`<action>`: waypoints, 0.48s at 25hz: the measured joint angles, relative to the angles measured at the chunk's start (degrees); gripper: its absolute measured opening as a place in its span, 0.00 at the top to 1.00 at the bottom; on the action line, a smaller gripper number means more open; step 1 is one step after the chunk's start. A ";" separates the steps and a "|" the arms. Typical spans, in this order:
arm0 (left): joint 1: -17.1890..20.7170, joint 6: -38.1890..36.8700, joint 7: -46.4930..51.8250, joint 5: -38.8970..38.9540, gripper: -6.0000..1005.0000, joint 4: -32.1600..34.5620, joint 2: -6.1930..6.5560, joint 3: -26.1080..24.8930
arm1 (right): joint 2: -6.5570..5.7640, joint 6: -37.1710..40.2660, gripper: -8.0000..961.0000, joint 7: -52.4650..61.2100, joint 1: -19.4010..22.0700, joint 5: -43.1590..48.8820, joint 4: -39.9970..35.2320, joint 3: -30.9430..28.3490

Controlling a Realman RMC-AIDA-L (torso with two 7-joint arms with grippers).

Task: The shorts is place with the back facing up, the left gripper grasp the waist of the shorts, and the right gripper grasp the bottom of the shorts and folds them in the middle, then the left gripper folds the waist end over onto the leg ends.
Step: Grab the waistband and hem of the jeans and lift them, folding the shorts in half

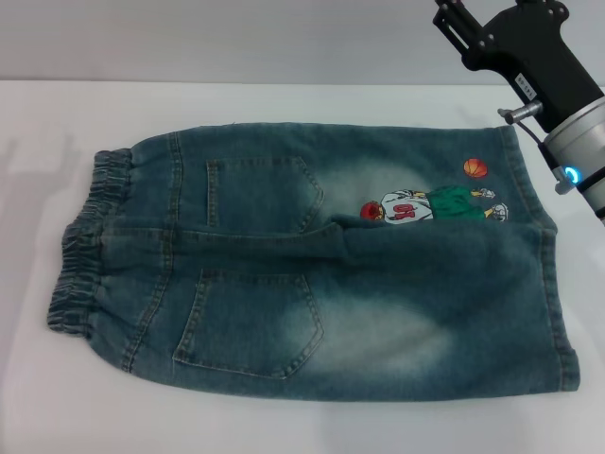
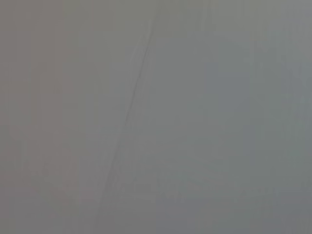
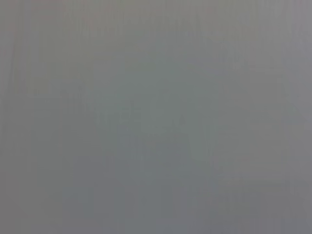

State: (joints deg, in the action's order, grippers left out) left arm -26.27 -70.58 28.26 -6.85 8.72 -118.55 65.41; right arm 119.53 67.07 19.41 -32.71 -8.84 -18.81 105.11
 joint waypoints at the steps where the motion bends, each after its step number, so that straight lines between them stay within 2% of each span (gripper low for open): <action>1: 0.00 0.00 0.00 0.00 0.16 0.00 0.00 0.00 | 0.00 0.00 0.23 0.02 0.02 -0.02 0.00 0.00; 12: 0.39 -0.05 0.52 0.01 0.16 0.07 0.00 0.24 | 0.09 0.07 0.23 0.16 0.11 -0.05 0.00 0.00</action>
State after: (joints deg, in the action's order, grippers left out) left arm -25.88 -70.63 28.77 -6.85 8.79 -118.55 65.64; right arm 119.62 67.14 19.57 -32.60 -8.89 -18.81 105.11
